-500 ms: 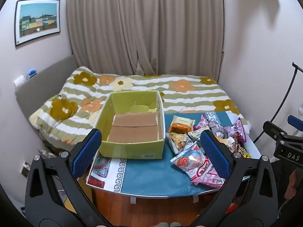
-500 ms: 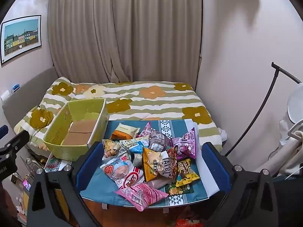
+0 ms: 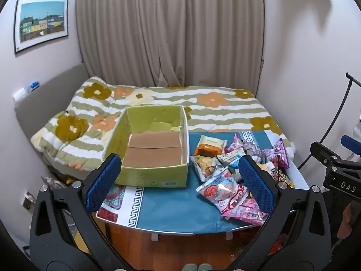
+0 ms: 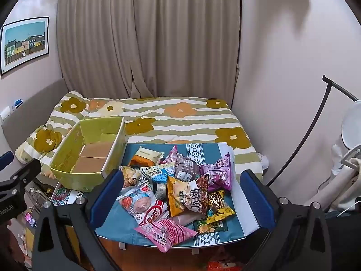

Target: Organize snacks

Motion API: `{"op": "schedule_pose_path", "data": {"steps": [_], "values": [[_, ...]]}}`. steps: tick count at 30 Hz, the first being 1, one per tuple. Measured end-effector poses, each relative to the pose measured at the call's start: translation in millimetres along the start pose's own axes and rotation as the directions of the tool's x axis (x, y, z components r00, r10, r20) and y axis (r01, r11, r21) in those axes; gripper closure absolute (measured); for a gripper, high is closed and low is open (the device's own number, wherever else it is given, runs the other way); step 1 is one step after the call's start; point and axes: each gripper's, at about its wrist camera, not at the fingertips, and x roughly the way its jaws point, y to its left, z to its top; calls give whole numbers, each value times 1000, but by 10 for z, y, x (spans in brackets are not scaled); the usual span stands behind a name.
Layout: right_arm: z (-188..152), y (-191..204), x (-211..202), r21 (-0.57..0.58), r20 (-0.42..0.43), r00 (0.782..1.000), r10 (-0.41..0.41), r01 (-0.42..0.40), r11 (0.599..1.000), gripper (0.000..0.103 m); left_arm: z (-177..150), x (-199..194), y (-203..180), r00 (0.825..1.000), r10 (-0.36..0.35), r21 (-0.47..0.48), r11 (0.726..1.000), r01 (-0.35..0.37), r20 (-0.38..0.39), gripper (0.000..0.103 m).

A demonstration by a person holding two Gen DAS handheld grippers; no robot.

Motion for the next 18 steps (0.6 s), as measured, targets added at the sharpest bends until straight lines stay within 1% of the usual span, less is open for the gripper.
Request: {"op": "schedule_pose_path", "data": {"steps": [11,18], "values": [[-4,-45,9,-1,-1,1000,15,-15,1000,0,24,-18,-39,1000,-13,2,1000,13,-3,0],[-13,-35,11,0,-2,1000,17,-17,1000,0,34,-4,-61,1000,-1,4,1000,1,-3,0]]}}
